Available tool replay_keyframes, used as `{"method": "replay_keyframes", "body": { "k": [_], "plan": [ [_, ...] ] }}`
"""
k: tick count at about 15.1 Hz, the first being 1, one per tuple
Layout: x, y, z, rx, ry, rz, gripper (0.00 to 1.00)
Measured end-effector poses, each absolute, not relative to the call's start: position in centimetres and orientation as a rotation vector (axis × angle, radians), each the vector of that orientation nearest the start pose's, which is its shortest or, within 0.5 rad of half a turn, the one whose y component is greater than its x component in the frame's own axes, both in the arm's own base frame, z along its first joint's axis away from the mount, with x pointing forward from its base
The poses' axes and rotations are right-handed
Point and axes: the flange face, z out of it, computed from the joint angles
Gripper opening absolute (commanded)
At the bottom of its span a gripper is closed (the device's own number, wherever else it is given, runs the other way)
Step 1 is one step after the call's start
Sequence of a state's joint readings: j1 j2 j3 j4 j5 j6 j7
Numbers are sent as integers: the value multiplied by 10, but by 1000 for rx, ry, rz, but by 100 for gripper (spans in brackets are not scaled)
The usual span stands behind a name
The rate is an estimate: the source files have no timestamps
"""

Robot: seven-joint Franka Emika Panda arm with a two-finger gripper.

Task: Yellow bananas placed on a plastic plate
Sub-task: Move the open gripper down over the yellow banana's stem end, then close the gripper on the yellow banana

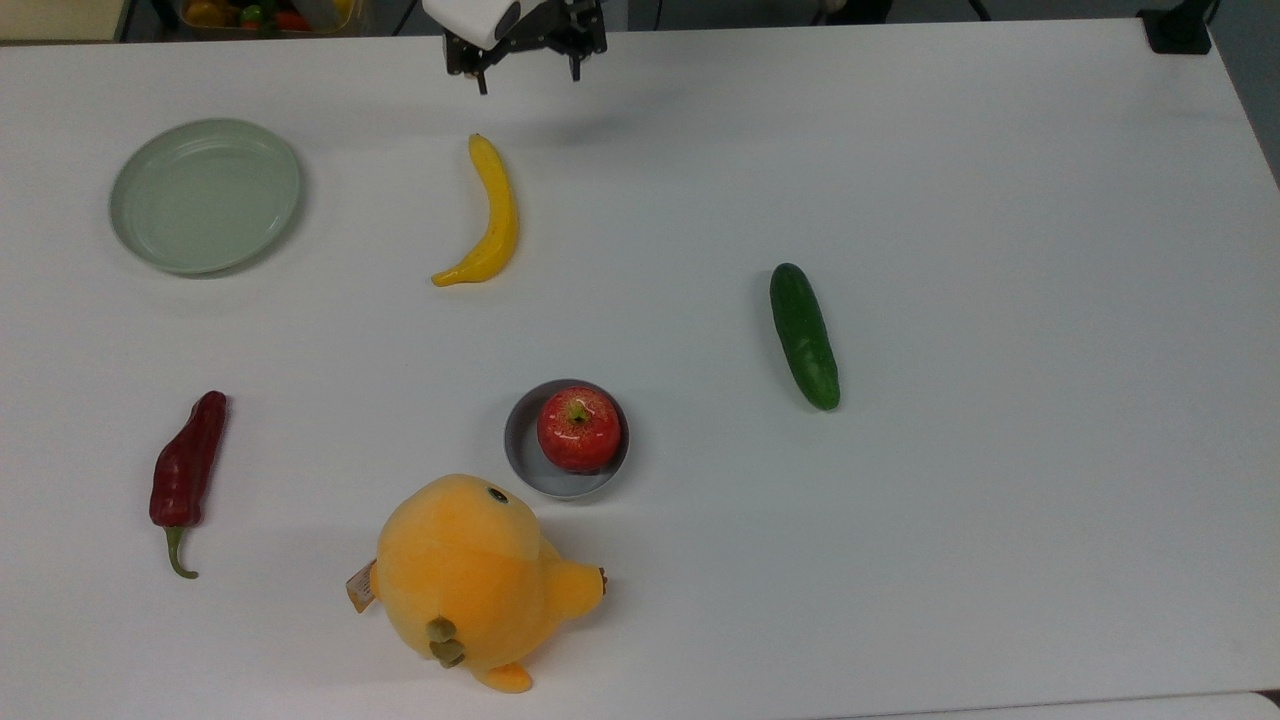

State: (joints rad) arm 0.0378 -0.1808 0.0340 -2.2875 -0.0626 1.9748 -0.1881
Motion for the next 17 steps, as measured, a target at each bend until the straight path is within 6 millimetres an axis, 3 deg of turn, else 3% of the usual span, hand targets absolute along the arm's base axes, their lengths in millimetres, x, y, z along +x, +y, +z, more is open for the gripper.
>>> {"method": "replay_keyframes", "body": {
  "k": [5,12,14,17],
  "plan": [
    [481,21,382,-3170,-453,70,100],
    [506,17,326,-3191,-499,0,99],
    [510,11,311,-3219,-506,10,90],
    [512,10,300,-3231,-493,22,63]
  ]
}}
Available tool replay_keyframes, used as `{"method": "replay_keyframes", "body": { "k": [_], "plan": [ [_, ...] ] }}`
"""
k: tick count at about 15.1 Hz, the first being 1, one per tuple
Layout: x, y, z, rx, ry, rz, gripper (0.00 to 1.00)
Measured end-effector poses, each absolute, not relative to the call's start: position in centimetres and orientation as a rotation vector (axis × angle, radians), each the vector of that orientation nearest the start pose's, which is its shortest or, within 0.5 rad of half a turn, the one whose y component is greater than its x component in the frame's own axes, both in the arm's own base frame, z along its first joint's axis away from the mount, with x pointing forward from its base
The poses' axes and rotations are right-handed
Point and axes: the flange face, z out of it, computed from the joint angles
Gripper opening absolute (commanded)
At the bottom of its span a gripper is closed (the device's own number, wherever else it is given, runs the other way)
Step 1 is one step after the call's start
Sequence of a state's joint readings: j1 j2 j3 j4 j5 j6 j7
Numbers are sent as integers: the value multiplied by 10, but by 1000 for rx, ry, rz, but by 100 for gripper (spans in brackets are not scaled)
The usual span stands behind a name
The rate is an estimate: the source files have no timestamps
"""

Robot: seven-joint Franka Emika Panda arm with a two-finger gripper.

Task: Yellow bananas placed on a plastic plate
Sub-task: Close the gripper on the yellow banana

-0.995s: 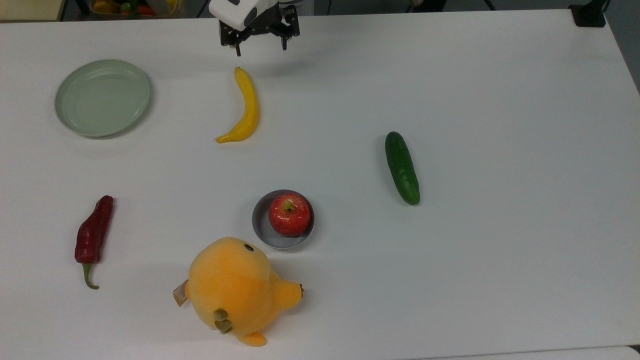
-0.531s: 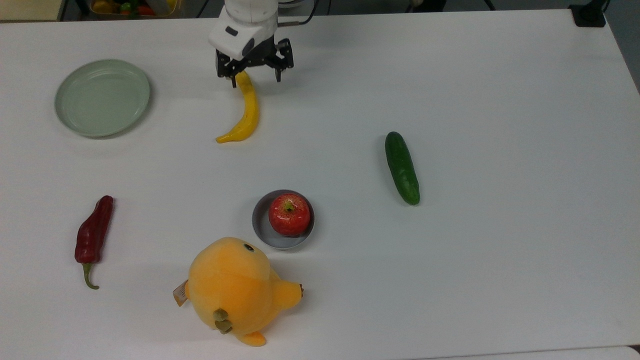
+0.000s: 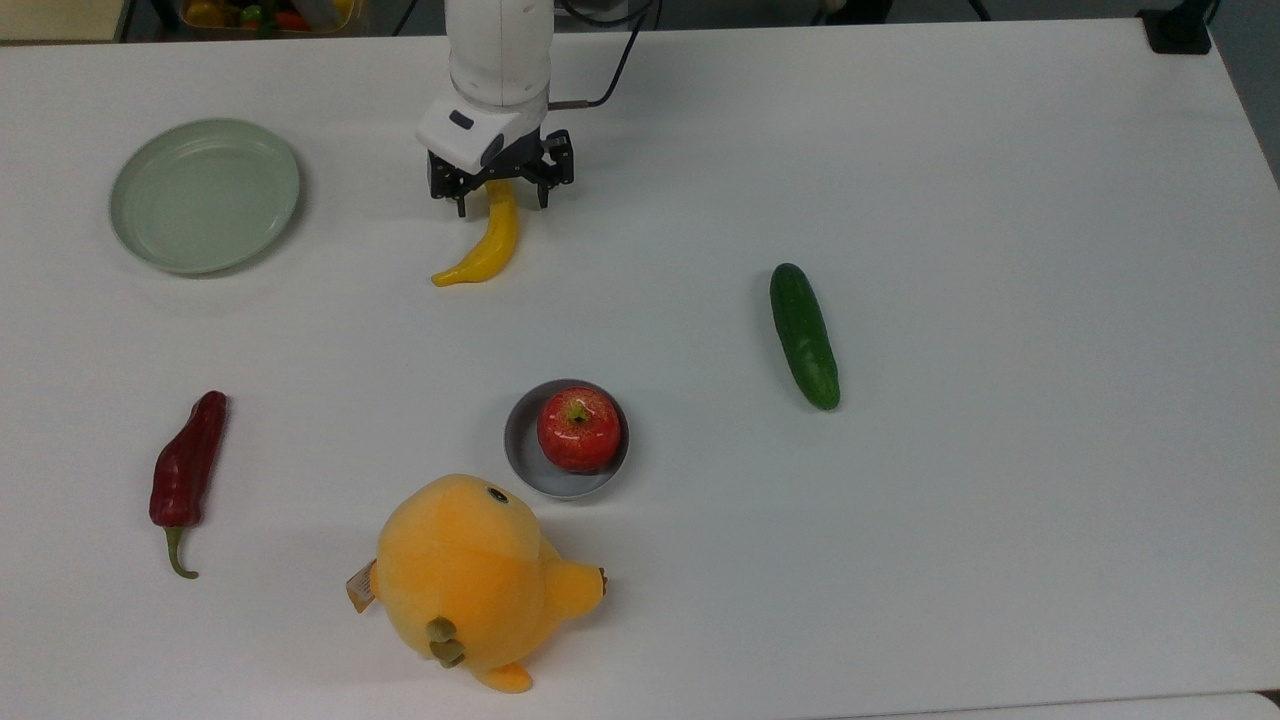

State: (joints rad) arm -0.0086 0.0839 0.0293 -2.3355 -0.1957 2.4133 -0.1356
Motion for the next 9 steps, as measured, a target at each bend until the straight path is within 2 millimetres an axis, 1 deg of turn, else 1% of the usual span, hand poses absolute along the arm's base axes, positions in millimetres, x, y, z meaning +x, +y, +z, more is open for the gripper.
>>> {"method": "replay_keyframes", "body": {
  "k": [1,3,6,7,9],
  "plan": [
    [512,10,298,-3231,-490,27,54],
    [514,10,300,-3232,-489,18,40],
    [517,10,303,-3234,-486,5,23],
    [517,10,304,-3234,-486,3,20],
    [518,10,305,-3234,-485,-1,20]
  ]
}}
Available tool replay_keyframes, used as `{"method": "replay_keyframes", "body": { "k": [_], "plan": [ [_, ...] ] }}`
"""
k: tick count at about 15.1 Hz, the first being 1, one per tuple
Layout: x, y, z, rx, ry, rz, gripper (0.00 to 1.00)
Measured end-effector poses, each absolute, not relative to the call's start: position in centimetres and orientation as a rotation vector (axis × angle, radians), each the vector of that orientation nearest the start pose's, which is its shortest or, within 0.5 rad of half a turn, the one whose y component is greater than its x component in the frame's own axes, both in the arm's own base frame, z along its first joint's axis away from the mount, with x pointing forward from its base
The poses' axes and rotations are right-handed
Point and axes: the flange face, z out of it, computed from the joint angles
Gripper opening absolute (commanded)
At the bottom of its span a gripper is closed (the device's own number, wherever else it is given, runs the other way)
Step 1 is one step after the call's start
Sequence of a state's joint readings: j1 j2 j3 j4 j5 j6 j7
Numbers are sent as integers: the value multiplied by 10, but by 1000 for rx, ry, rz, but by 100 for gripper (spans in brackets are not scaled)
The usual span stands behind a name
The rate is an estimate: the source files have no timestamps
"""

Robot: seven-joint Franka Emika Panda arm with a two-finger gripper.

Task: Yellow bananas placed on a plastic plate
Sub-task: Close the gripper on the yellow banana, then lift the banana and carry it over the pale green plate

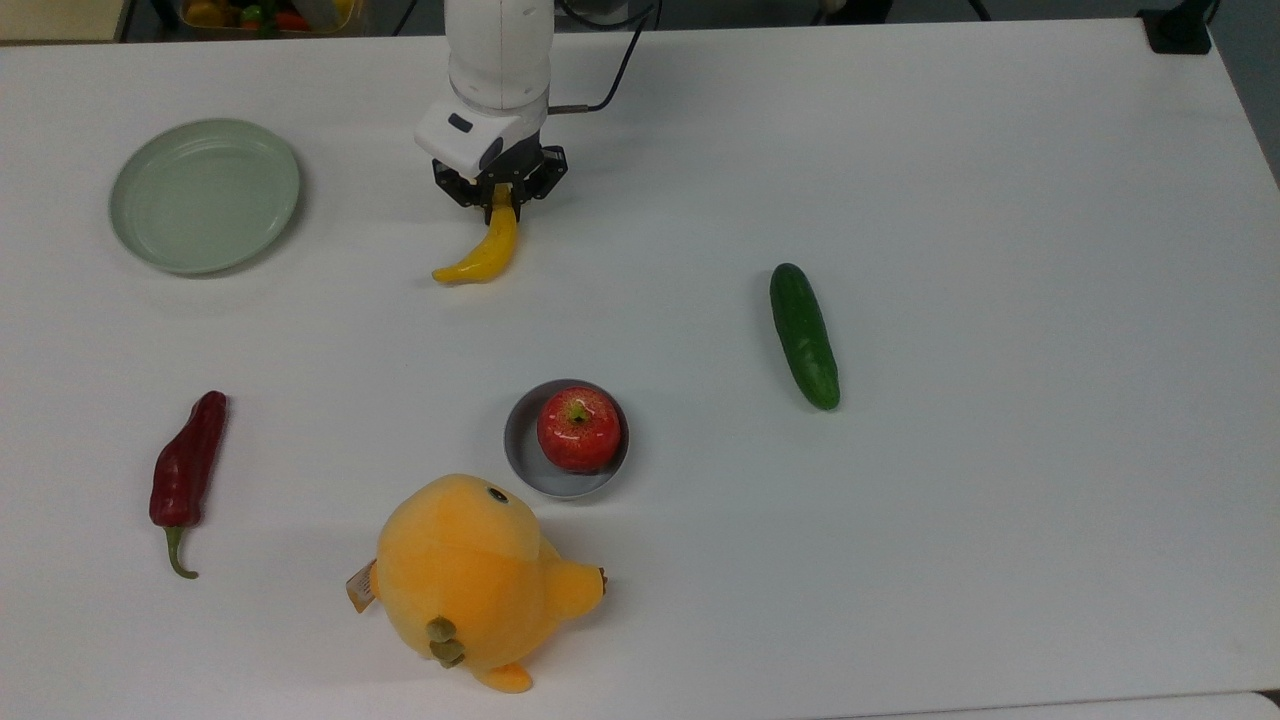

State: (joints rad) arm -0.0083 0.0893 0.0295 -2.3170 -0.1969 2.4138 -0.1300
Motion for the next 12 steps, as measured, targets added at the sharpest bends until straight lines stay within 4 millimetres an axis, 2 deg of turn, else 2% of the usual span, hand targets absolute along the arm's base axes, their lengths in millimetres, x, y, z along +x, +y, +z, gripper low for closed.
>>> {"method": "replay_keyframes", "body": {
  "k": [4,6,9,12],
  "plan": [
    [520,10,308,-3236,-482,-7,21],
    [525,9,317,-3242,-473,-5,21],
    [535,7,347,-3253,-450,-8,21],
    [543,6,389,-3231,-361,9,21]
  ]
}}
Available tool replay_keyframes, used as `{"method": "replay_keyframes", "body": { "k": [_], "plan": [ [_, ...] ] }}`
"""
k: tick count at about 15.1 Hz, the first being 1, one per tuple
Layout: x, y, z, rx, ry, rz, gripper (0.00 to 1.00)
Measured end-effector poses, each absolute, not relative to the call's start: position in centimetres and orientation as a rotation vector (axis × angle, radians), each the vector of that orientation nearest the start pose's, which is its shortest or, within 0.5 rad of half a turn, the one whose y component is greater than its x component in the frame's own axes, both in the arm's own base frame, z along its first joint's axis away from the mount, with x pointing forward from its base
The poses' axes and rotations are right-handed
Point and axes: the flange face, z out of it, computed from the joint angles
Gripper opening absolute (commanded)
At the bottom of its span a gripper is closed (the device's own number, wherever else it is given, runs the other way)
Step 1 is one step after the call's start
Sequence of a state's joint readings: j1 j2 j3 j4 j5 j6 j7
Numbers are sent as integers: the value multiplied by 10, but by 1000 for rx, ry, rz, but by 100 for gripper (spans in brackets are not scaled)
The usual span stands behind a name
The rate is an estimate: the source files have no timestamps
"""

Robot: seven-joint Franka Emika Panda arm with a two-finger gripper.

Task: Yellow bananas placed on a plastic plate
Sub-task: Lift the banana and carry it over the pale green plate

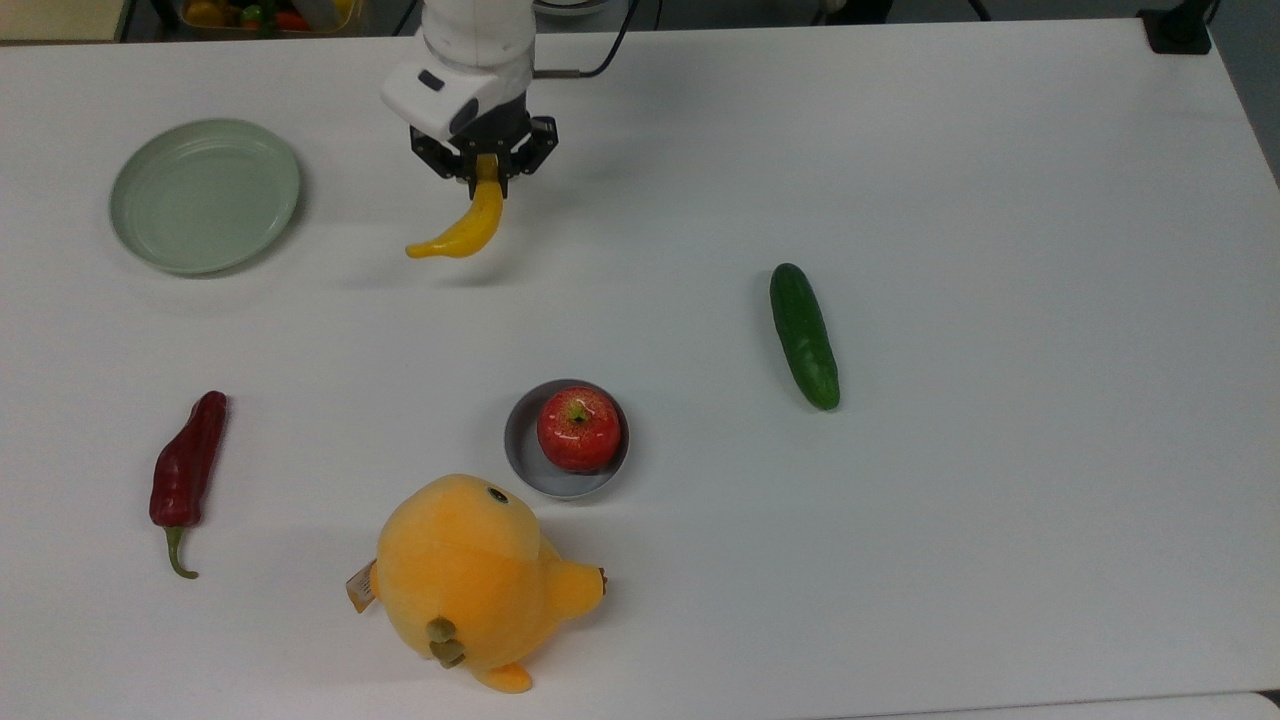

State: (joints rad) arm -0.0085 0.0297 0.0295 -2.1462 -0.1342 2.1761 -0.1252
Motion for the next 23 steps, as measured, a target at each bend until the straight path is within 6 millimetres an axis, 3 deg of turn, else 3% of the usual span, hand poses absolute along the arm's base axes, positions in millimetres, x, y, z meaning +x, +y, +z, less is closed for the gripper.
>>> {"method": "replay_keyframes", "body": {
  "k": [2,4,7,10,14,17,23],
  "plan": [
    [549,2,422,-3208,-300,25,21],
    [554,-16,448,-3199,-262,39,21],
    [555,-64,469,-3189,-279,45,21],
    [548,-125,476,-3182,-339,42,21],
    [532,-199,467,-3160,-406,49,21],
    [527,-242,444,-3169,-454,52,22],
    [544,-266,378,-3201,-487,80,28]
  ]
}}
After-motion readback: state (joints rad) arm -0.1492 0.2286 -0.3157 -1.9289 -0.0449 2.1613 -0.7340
